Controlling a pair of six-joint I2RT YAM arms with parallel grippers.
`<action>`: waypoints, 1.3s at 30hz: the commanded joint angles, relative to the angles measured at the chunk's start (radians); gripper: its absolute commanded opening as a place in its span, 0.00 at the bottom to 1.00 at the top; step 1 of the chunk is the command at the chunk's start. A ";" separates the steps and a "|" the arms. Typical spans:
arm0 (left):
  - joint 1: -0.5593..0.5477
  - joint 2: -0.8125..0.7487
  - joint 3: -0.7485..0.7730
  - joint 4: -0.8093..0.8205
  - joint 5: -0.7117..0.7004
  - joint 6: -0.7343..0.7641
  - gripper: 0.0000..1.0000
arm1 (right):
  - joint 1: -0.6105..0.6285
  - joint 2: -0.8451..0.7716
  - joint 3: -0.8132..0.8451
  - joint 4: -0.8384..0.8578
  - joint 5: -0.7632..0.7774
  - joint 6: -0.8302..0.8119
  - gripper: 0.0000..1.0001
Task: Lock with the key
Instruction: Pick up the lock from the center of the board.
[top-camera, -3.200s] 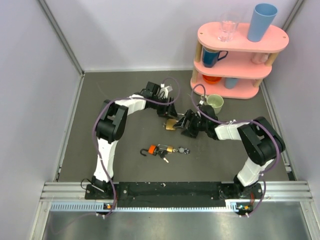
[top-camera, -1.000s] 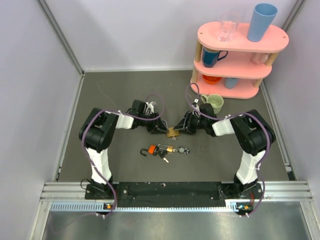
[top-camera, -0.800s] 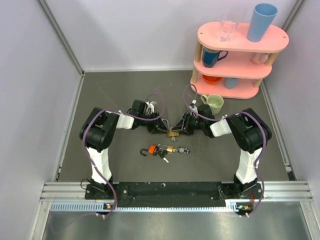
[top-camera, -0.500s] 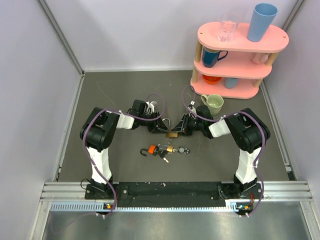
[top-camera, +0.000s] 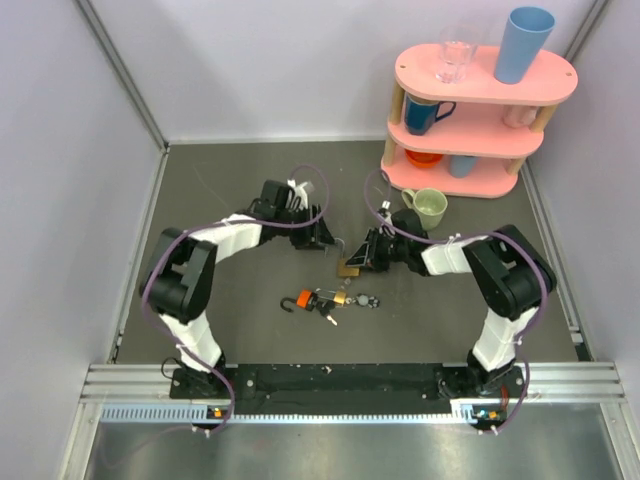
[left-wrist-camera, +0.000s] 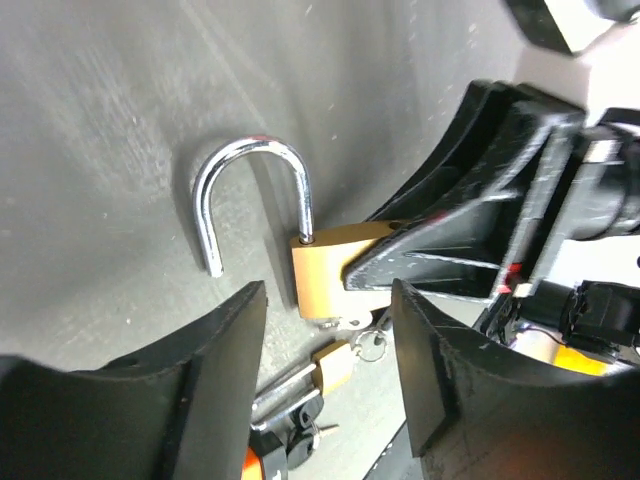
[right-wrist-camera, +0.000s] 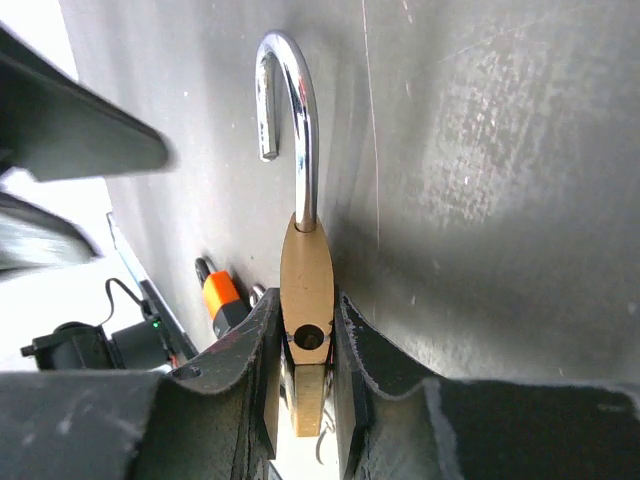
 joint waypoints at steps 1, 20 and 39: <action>0.026 -0.195 0.093 -0.148 -0.113 0.107 0.61 | 0.011 -0.171 0.090 -0.079 0.057 -0.057 0.00; 0.026 -0.537 0.099 0.028 0.089 -0.108 0.85 | 0.010 -0.793 -0.085 0.114 0.360 0.131 0.00; -0.187 -0.337 0.173 0.216 0.244 -0.163 0.81 | 0.011 -0.986 -0.191 0.303 0.344 0.168 0.00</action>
